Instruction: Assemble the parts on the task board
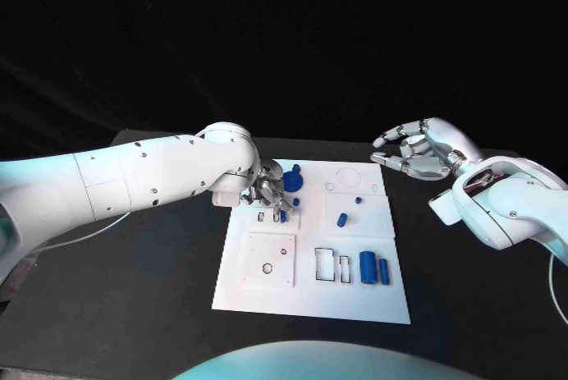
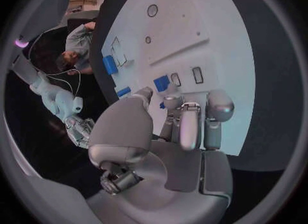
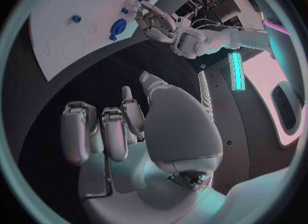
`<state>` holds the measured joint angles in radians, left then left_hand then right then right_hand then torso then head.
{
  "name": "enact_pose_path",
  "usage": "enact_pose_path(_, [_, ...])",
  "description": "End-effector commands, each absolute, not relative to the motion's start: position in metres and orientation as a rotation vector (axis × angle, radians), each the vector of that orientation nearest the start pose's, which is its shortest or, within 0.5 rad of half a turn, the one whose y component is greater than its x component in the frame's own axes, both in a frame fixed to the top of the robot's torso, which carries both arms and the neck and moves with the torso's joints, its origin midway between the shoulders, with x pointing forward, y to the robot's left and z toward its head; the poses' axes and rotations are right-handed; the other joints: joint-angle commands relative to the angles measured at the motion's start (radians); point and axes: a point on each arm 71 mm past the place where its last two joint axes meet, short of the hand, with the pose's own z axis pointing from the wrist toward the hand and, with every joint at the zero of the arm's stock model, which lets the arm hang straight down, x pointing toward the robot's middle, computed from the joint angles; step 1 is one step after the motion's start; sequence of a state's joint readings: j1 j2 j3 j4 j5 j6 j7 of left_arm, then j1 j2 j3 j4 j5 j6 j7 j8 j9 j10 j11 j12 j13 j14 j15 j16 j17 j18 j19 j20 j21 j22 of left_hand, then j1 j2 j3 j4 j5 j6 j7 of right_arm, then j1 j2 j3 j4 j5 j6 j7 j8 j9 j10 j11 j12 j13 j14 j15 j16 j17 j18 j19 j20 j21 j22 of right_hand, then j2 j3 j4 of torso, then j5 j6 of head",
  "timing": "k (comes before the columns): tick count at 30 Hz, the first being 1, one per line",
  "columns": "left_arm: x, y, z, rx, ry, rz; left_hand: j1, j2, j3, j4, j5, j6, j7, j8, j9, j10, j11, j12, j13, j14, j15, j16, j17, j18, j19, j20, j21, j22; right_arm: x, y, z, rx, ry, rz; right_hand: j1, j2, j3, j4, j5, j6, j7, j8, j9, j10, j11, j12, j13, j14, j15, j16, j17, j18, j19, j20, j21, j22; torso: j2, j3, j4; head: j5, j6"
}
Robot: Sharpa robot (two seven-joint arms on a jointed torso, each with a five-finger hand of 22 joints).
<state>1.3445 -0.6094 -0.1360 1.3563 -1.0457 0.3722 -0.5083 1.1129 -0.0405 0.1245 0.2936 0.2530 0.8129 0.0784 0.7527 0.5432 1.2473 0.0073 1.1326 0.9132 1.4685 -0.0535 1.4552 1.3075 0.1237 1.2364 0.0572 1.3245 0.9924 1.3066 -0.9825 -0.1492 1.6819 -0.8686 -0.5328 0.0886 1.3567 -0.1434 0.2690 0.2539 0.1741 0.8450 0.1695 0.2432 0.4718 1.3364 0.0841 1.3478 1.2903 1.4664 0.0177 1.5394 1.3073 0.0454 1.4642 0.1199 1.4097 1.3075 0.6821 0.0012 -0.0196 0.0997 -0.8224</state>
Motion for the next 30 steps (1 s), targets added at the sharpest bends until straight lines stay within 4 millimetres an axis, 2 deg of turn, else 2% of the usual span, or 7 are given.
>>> enact_pose_path(1, [0.5027,0.1432,-0.2069,0.131,2.504,-0.39,0.009,0.007,0.009,-0.001,0.003,-0.007,0.0,0.0,0.002,-0.008,-0.002,-0.004,0.0,0.045,0.0,0.002,0.039,-0.014,-0.007,0.001,0.003,0.002,0.4607,-0.229,-0.1537,0.328,1.556,0.973,-0.007,0.001,0.001,0.006,0.001,-0.01,0.0,0.002,0.001,-0.005,0.002,-0.005,-0.001,0.081,-0.005,-0.003,0.167,0.001,-0.008,-0.001,-0.005,0.145,0.0,0.0001,-0.0003,0.001,-0.002])
enact_pose_path(21, [0.5015,0.1407,-0.2076,0.125,2.523,-0.408,0.09,0.022,0.075,-0.002,0.01,-0.013,0.0,-0.006,0.014,-0.014,-0.002,0.0,-0.001,0.046,-0.001,0.008,0.045,-0.014,-0.01,0.003,0.008,0.009,0.4609,-0.2286,-0.1525,0.323,1.537,0.977,-0.006,0.005,0.002,0.008,0.004,-0.009,0.0,0.004,0.002,0.0,0.001,-0.001,0.004,0.081,-0.005,-0.003,0.169,0.0,-0.006,-0.001,-0.002,0.148,0.0,0.0006,-0.0006,0.003,-0.007])
enact_pose_path(23, [0.5018,0.1407,-0.2076,0.119,2.523,-0.411,0.11,0.026,0.108,-0.001,0.01,-0.014,0.0,-0.008,0.017,-0.015,-0.003,0.0,-0.001,0.046,-0.001,0.009,0.047,-0.014,-0.01,0.002,0.01,0.013,0.4609,-0.2286,-0.1524,0.323,1.536,0.977,-0.006,0.005,0.002,0.008,0.004,-0.009,0.0,0.004,0.002,0.0,0.001,-0.001,0.004,0.081,-0.005,-0.003,0.169,0.0,-0.006,-0.001,-0.002,0.148,0.0,0.0006,-0.0006,0.003,-0.007])
enact_pose_path(26, [0.5022,0.1407,-0.2076,0.107,2.523,-0.418,0.147,0.017,0.184,-0.004,0.011,-0.018,-0.001,-0.011,0.024,-0.018,-0.004,0.0,-0.004,0.046,-0.002,0.01,0.048,-0.015,-0.011,0.002,0.012,0.016,0.4609,-0.2287,-0.1524,0.323,1.536,0.976,-0.006,0.005,0.002,0.008,0.004,-0.009,0.0,0.004,0.002,0.0,0.001,-0.001,0.004,0.081,-0.005,-0.003,0.169,0.0,-0.006,-0.001,-0.002,0.148,0.0,0.0008,-0.0006,0.002,-0.007])
enact_pose_path(29, [0.5022,0.1406,-0.2076,0.093,2.526,-0.43,0.166,-0.004,0.271,-0.006,0.01,-0.021,-0.001,-0.009,0.035,-0.018,-0.004,-0.001,-0.005,0.046,-0.002,0.012,0.048,-0.015,-0.012,0.001,0.014,0.018,0.461,-0.2289,-0.1525,0.324,1.537,0.975,-0.005,0.006,0.003,0.009,0.006,-0.009,-0.001,0.005,0.002,0.0,0.001,-0.001,0.004,0.082,-0.005,-0.003,0.169,0.0,-0.005,-0.001,-0.001,0.148,0.0,0.0007,-0.0004,0.002,-0.008])
enact_pose_path(30, [0.5022,0.1406,-0.2077,0.087,2.527,-0.434,0.173,-0.022,0.336,-0.006,0.009,-0.022,-0.001,-0.005,0.043,-0.019,-0.003,-0.003,-0.009,0.047,-0.002,0.013,0.049,-0.015,-0.013,0.001,0.015,0.02,0.461,-0.229,-0.1526,0.324,1.537,0.975,-0.005,0.006,0.003,0.009,0.006,-0.009,-0.001,0.005,0.002,0.0,0.001,-0.001,0.004,0.082,-0.005,-0.003,0.169,0.0,-0.005,-0.001,-0.001,0.148,0.0,0.0007,-0.0004,0.002,-0.008])
